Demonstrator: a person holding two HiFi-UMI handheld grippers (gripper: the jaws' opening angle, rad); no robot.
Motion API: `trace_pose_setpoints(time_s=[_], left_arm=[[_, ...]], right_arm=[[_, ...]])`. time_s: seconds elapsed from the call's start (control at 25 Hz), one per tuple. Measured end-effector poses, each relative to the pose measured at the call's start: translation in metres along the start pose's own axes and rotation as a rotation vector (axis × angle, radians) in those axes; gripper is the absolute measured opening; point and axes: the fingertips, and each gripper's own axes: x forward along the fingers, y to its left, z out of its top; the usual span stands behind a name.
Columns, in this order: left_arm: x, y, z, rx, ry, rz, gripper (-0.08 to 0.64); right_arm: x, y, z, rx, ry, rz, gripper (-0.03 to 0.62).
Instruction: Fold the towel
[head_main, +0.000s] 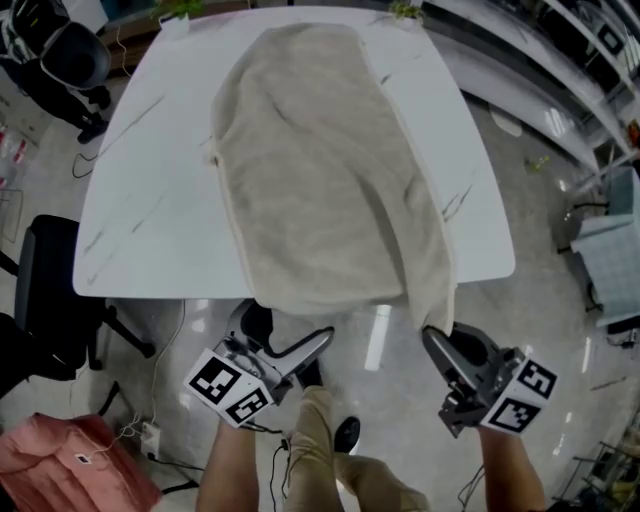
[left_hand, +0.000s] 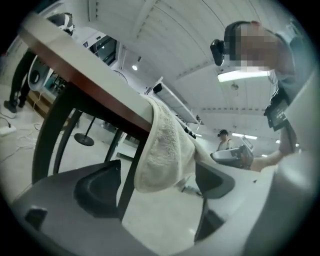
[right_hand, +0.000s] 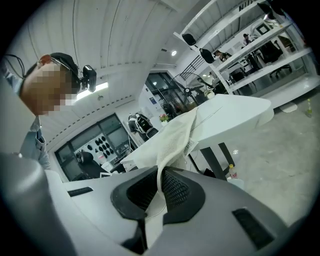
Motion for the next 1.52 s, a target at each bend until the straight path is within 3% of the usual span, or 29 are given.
trace_pose_setpoints(time_s=[0.08, 0.12, 0.2, 0.24, 0.28, 0.44, 0.6, 0.72, 0.96, 1.0, 1.04, 1.08, 1.12, 1.16, 1.36, 1.52], left_arm=[[0.004, -0.002, -0.001, -0.039, -0.002, -0.068, 0.449], [0.004, -0.004, -0.002, -0.066, 0.004, -0.092, 0.4], [-0.004, -0.005, -0.002, -0.133, 0.015, -0.099, 0.133], [-0.011, -0.007, -0.002, -0.164, 0.023, -0.097, 0.049], [-0.02, -0.011, -0.001, -0.187, 0.035, -0.102, 0.038], [-0.051, -0.037, 0.007, -0.218, 0.094, -0.118, 0.034], [-0.085, -0.056, 0.009, -0.276, 0.144, -0.078, 0.034], [-0.104, -0.069, -0.002, -0.312, 0.184, -0.052, 0.035], [-0.118, -0.068, -0.038, -0.309, 0.261, 0.003, 0.044], [-0.117, -0.067, -0.045, -0.31, 0.269, 0.0, 0.08], [-0.115, -0.066, -0.052, -0.308, 0.277, 0.003, 0.196], [-0.115, -0.064, -0.056, -0.301, 0.29, 0.019, 0.295], [-0.116, -0.062, -0.058, -0.292, 0.306, 0.047, 0.318], [-0.119, -0.059, -0.059, -0.286, 0.317, 0.08, 0.326], [-0.151, -0.069, -0.036, -0.315, 0.308, 0.184, 0.329], [-0.151, -0.079, 0.029, -0.272, 0.229, 0.205, 0.328]], right_arm=[[0.001, 0.0, 0.0, -0.008, 0.001, 0.009, 0.028], [0.0, 0.0, 0.0, -0.014, 0.002, 0.009, 0.028], [-0.001, -0.001, 0.001, -0.025, 0.008, 0.009, 0.028], [-0.001, 0.0, 0.0, -0.028, 0.012, 0.012, 0.028], [-0.002, 0.002, -0.001, -0.029, 0.018, 0.016, 0.028], [-0.007, 0.014, -0.004, -0.031, 0.037, 0.043, 0.027], [-0.019, 0.031, -0.023, -0.018, 0.075, 0.061, 0.026], [-0.033, 0.036, -0.046, 0.002, 0.114, 0.052, 0.026], [-0.036, 0.033, -0.087, 0.032, 0.161, 0.041, 0.028], [-0.032, 0.031, -0.092, 0.021, 0.173, 0.031, 0.029], [-0.028, 0.028, -0.094, 0.004, 0.187, 0.016, 0.049], [-0.024, 0.025, -0.095, -0.019, 0.2, 0.001, 0.12], [-0.021, 0.024, -0.092, -0.043, 0.207, -0.013, 0.198], [-0.019, 0.025, -0.086, -0.066, 0.207, -0.024, 0.224], [-0.027, 0.046, -0.031, -0.103, 0.159, -0.04, 0.222], [-0.023, 0.067, 0.03, -0.144, 0.123, -0.041, 0.185]])
